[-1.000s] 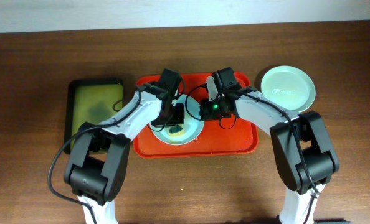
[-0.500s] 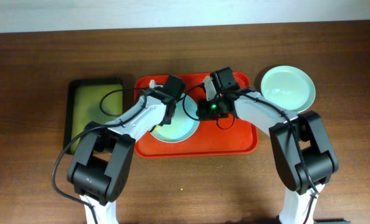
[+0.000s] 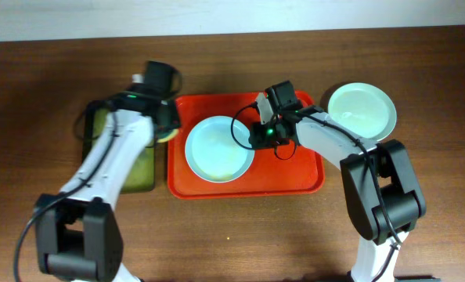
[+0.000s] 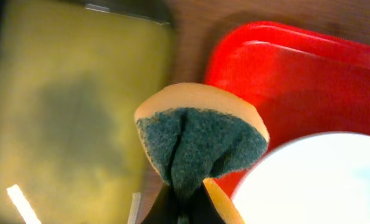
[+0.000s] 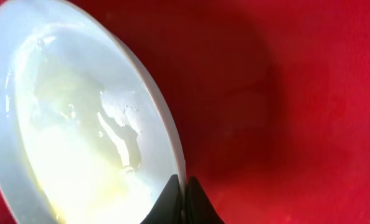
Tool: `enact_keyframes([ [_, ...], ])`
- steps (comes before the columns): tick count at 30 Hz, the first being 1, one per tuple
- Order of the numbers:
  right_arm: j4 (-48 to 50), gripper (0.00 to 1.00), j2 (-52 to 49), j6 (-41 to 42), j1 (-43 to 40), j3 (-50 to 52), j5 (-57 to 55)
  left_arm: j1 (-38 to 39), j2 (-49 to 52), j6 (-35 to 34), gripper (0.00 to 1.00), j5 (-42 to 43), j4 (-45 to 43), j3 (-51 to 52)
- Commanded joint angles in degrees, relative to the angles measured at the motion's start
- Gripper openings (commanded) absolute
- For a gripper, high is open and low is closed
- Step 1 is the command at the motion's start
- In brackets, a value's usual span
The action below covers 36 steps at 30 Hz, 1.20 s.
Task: Clean dirty plates on tray and stack at the side
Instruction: 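Return the sponge to the black tray with the left gripper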
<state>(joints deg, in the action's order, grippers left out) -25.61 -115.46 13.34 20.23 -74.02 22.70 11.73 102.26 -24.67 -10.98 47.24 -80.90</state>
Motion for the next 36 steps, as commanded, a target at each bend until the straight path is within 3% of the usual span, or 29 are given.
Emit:
enact_keyframes([
  [1, -3.76, 0.04, 1.40, -2.43, -0.28, -5.31, -0.83, -7.78, -0.33, -0.55, 0.00, 4.24, 3.39, 0.13],
  [4, -11.63, 0.04, 1.49, -5.05, 0.85, -11.34, -5.77, -11.98, -0.11, -0.57, 0.00, 4.13, 3.04, 1.53],
  [10, -27.93, 0.04, 1.49, -6.97, 7.87, -26.40, -28.28, -19.19, 3.76, -0.81, 0.00, 3.93, -4.96, 6.23],
  [18, -35.58, 0.04, 1.49, -7.61, 18.32, -31.93, -68.13, -20.63, 11.30, -1.84, 0.02, 6.75, -9.75, 6.71],
  [20, -35.65, 0.04, 1.49, -7.63, 21.09, -31.95, -79.06, -20.63, 11.17, -1.86, 0.38, 7.19, -9.46, 6.10],
  [21, -35.63, 0.04, 1.49, -8.26, 22.08, -31.98, -82.44, -20.63, 11.13, -1.86, 0.45, 7.41, -8.52, 5.40],
  [26, -34.14, 0.04, 1.49, -20.44, 26.93, -31.98, -91.03, -20.65, 8.31, -1.84, 0.47, 10.78, 0.55, -2.75],
  [30, -30.25, 0.04, 1.49, -27.74, 29.73, -31.98, -99.60, -20.63, 2.51, -1.81, 0.58, 15.85, 4.74, -7.93],
  [32, -29.09, 0.04, 1.49, -31.50, 30.80, -31.98, -103.47, -20.63, -0.42, -1.81, 0.99, 15.74, 5.16, -7.98],
  [36, -25.86, 0.04, 1.49, -36.02, 32.35, -31.98, -108.02, -20.63, -1.60, -1.81, 0.99, 15.72, 5.40, -7.96],
])
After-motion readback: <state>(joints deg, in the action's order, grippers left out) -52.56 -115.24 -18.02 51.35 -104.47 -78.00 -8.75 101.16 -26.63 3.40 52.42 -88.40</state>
